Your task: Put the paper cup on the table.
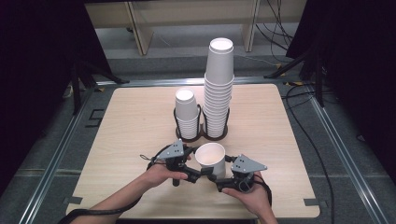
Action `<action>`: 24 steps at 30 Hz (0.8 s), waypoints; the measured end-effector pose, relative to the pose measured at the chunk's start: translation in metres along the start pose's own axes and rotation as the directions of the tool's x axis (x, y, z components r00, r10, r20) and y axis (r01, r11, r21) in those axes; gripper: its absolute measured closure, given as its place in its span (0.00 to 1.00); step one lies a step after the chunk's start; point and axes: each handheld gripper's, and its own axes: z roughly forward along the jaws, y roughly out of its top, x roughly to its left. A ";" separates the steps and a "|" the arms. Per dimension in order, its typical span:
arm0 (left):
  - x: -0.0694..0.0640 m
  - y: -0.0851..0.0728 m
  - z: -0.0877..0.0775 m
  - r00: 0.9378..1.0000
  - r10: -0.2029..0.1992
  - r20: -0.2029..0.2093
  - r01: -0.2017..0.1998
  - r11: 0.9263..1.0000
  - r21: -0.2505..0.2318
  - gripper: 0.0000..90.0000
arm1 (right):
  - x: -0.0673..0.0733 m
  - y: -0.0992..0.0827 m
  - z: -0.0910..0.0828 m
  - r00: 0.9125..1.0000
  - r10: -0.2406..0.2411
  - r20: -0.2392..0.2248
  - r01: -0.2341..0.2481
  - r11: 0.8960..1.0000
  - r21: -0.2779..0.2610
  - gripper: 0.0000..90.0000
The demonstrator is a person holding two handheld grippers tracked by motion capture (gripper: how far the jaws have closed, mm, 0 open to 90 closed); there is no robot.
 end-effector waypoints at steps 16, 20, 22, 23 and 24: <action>0.004 -0.008 0.026 0.991 0.111 -0.074 -0.111 0.994 0.001 0.16 | -0.013 -0.014 -0.058 0.989 0.057 0.136 -0.056 0.998 -0.017 0.16; 0.002 -0.009 0.037 0.987 0.142 -0.075 -0.141 0.990 0.009 0.16 | -0.025 -0.017 -0.077 0.969 0.110 0.221 -0.095 0.992 -0.077 0.16; 0.003 -0.011 0.043 0.984 0.157 -0.086 -0.157 0.988 0.005 0.16 | -0.030 -0.016 -0.084 0.957 0.118 0.266 -0.098 0.991 -0.087 0.16; 0.004 -0.011 0.045 0.982 0.170 -0.086 -0.169 0.985 0.014 0.16 | -0.032 -0.015 -0.086 0.960 0.127 0.251 -0.103 0.989 -0.108 0.16; 0.004 -0.012 0.047 0.983 0.163 -0.084 -0.162 0.987 0.012 0.16 | -0.034 -0.014 -0.089 0.950 0.109 0.291 -0.085 0.992 -0.093 0.16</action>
